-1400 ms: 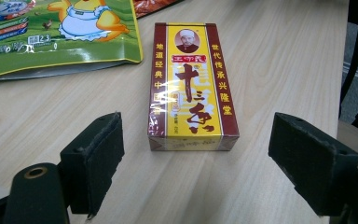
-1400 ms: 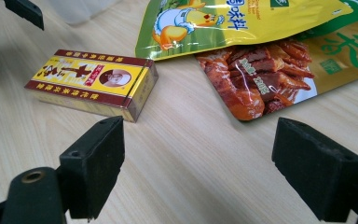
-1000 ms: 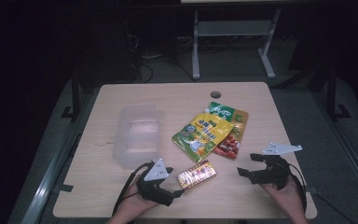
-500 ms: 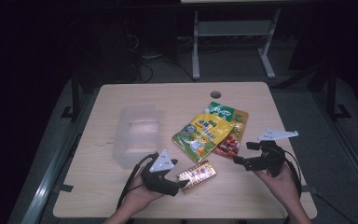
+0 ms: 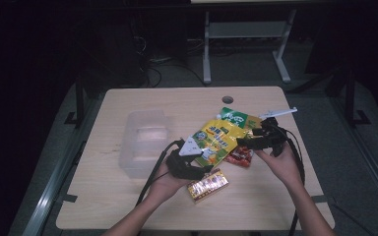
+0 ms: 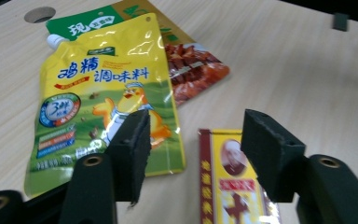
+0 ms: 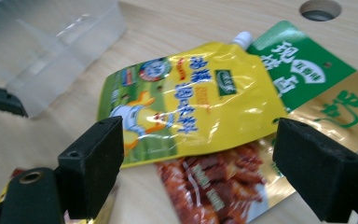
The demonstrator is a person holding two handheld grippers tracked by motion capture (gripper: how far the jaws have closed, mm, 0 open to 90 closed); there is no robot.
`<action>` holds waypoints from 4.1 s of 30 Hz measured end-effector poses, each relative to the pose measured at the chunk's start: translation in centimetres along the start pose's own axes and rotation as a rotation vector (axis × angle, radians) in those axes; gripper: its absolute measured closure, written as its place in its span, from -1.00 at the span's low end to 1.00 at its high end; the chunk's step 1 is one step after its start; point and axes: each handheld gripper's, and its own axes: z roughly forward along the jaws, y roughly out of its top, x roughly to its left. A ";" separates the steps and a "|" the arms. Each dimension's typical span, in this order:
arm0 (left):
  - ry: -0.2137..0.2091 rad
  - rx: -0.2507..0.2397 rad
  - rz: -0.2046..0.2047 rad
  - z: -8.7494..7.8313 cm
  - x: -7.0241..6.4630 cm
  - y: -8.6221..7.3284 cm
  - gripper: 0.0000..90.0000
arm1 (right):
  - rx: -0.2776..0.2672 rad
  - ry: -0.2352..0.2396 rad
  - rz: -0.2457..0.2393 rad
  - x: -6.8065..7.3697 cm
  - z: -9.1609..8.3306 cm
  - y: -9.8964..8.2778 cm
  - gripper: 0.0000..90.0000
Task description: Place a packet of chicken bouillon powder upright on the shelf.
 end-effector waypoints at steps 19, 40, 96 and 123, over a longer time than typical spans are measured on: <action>0.109 0.197 -0.036 5.8 2.3 -0.3 0.64 | 0.066 -0.022 0.191 -4.4 5.3 0.0 -0.55; 0.129 0.259 -0.036 6.8 2.3 -0.3 0.79 | 0.090 0.062 0.286 -4.9 8.0 -1.0 -0.07; 0.020 0.096 -0.049 0.5 1.1 -0.3 0.39 | -0.076 0.064 -0.016 2.8 3.0 4.8 1.00; 0.065 0.095 -0.083 1.4 1.2 -0.6 0.06 | -0.156 0.084 -0.233 4.6 -0.8 1.0 0.93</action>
